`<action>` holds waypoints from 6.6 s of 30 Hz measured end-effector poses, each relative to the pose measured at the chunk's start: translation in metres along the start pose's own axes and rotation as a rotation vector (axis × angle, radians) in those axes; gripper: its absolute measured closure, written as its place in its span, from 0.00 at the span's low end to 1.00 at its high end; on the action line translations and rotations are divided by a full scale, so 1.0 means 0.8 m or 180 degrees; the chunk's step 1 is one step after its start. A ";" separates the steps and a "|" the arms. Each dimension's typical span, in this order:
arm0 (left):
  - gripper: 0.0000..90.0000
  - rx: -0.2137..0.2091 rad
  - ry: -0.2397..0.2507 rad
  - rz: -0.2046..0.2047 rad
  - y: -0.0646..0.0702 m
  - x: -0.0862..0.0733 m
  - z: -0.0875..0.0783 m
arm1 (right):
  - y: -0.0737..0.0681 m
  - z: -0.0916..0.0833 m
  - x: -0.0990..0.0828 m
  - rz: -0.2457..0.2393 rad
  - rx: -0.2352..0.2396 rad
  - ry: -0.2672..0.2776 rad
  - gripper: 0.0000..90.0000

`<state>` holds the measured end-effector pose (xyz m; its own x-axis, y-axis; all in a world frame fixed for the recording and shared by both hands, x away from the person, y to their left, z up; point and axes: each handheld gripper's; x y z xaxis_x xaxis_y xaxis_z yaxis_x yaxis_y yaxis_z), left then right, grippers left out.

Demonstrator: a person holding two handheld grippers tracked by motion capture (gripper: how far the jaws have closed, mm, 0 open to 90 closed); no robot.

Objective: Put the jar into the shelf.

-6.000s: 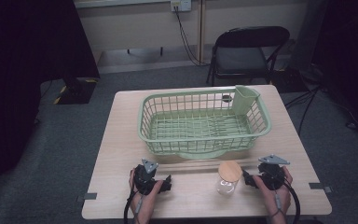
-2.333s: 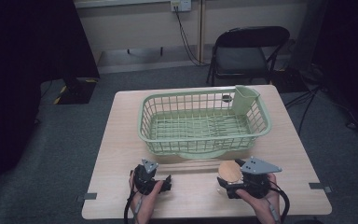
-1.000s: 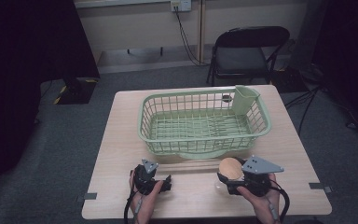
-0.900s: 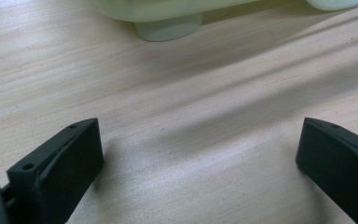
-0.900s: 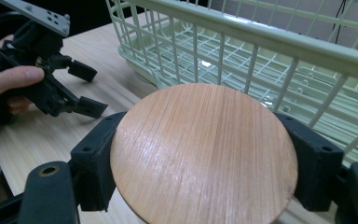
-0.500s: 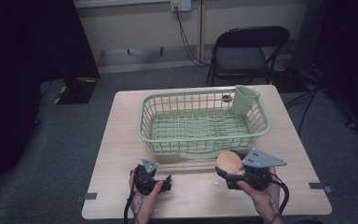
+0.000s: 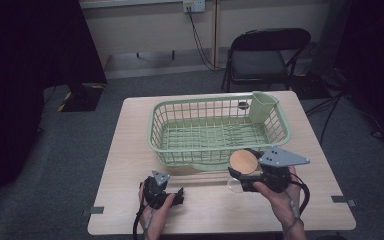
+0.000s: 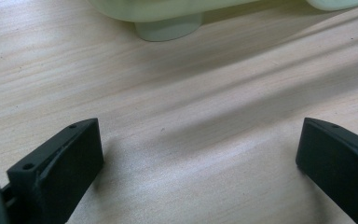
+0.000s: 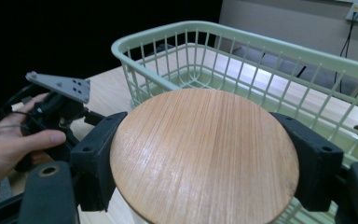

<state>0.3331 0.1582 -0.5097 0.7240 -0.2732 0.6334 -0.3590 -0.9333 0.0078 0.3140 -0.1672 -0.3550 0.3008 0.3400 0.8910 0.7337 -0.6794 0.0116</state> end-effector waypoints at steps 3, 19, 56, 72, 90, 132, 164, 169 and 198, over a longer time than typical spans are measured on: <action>0.00 0.0000 0.0001 -0.0001 0.000 0.000 0.000 | 0.002 -0.002 0.012 -0.0018 0.0013 0.0052 0.26; 0.00 0.0000 0.0000 -0.0001 0.000 0.000 0.000 | 0.018 -0.011 0.093 -0.0191 0.0087 0.0273 0.26; 0.00 0.0001 0.0000 0.0000 0.000 0.000 0.000 | 0.088 0.160 0.158 -0.0047 0.0022 -0.0210 0.26; 0.00 0.0000 -0.0002 0.0001 0.000 0.000 0.000 | 0.107 0.210 0.139 0.0029 0.0065 -0.0632 0.26; 0.00 0.0000 -0.0002 0.0000 0.000 0.000 0.000 | 0.118 0.237 0.108 0.0159 0.0110 -0.0986 0.26; 0.00 0.0000 -0.0002 -0.0001 0.000 0.000 0.000 | 0.110 0.246 0.093 -0.0008 0.0195 -0.1238 0.22; 0.00 0.0000 -0.0002 -0.0001 0.000 0.000 0.000 | 0.119 0.232 0.101 0.0149 0.0077 -0.0884 0.02; 0.00 -0.0001 -0.0001 -0.0001 0.000 0.000 0.000 | 0.121 0.228 0.103 0.0186 0.0069 -0.0839 0.02; 0.00 0.0000 -0.0002 0.0000 0.000 0.000 0.000 | 0.118 0.181 0.127 0.0265 -0.0058 -0.0528 0.01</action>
<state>0.3331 0.1582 -0.5097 0.7245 -0.2733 0.6328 -0.3590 -0.9333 0.0079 0.5024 -0.1027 -0.3292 0.4576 0.3837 0.8021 0.6913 -0.7209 -0.0495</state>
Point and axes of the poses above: each handheld gripper's, and its own axes: z roughly forward along the jaws, x roughly out of its top, y roughly to its right, and after that the axes turned 6 degrees about -y, right-handed
